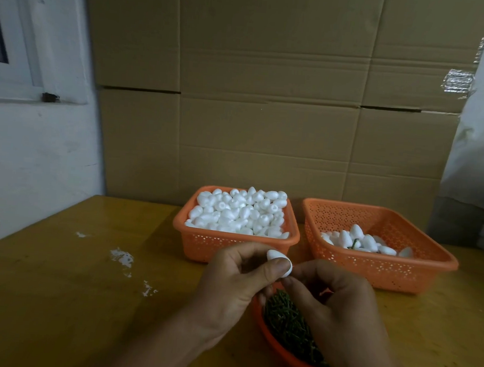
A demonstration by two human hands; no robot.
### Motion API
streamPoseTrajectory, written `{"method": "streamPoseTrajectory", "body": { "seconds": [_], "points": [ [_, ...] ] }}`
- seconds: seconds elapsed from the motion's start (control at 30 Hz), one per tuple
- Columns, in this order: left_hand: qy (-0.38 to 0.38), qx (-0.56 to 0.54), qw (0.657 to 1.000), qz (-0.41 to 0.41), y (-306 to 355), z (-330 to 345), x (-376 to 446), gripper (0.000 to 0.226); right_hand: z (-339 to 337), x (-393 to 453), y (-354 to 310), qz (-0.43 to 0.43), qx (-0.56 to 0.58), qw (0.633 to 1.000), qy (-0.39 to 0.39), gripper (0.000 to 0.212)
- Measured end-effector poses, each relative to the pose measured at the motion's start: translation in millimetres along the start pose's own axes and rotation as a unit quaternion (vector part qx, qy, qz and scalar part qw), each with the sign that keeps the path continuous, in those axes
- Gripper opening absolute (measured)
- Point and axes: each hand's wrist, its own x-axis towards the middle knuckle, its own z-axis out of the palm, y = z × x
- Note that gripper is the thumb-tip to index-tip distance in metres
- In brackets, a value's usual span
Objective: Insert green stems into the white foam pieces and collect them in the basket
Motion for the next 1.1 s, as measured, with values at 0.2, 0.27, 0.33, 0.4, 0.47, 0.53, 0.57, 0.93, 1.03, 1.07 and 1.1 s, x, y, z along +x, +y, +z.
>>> {"method": "streamPoseTrajectory", "body": {
  "seconds": [0.2, 0.27, 0.33, 0.4, 0.47, 0.53, 0.57, 0.93, 1.03, 1.07, 1.1],
  "points": [
    [-0.034, 0.002, 0.999, 0.014, 2.1, -1.0, -1.6, 0.028, -0.4, 1.4, -4.7, 0.005, 0.082, 0.997, -0.012, 0.017],
    [-0.030, 0.011, 0.999, 0.020, 3.4, -0.5, -1.8, 0.029, 0.2, 1.6, -8.3, 0.005, 0.119, 0.993, -0.022, 0.018],
    [-0.024, 0.029, 0.999, 0.037, 4.3, -0.5, -2.0, 0.029, 1.2, 1.7, -10.6, 0.014, 0.147, 0.989, -0.023, 0.015],
    [-0.030, 0.052, 0.996, 0.068, 5.5, 0.1, -3.3, 0.020, 1.3, 2.1, -10.2, 0.037, 0.169, 0.985, -0.021, 0.007],
    [-0.038, 0.077, 0.992, 0.094, 7.2, 1.2, -4.8, 0.013, 0.8, 2.3, -8.3, 0.060, 0.189, 0.980, -0.015, 0.012],
    [-0.037, 0.099, 0.989, 0.105, 8.9, 1.5, -5.4, 0.014, 0.9, 2.3, -8.9, 0.075, 0.206, 0.976, -0.013, 0.014],
    [-0.036, 0.105, 0.988, 0.107, 9.6, 1.5, -5.7, 0.014, 1.2, 2.0, -9.6, 0.077, 0.212, 0.974, -0.015, 0.015],
    [-0.036, 0.162, 0.980, 0.111, 9.6, 4.8, -9.6, 0.021, 5.5, 0.1, -14.6, 0.096, 0.259, 0.961, -0.014, 0.020],
    [-0.037, 0.164, 0.979, 0.113, 11.1, 4.9, -10.0, 0.022, 5.9, -0.5, -14.9, 0.092, 0.262, 0.960, -0.012, 0.023],
    [-0.036, 0.161, 0.980, 0.110, 11.4, 5.1, -10.2, 0.022, 6.0, -0.4, -14.6, 0.091, 0.262, 0.961, -0.009, 0.022],
    [-0.035, 0.154, 0.982, 0.107, 11.8, 5.2, -10.2, 0.022, 5.9, 0.1, -14.0, 0.090, 0.262, 0.961, -0.006, 0.021]
  ]
}}
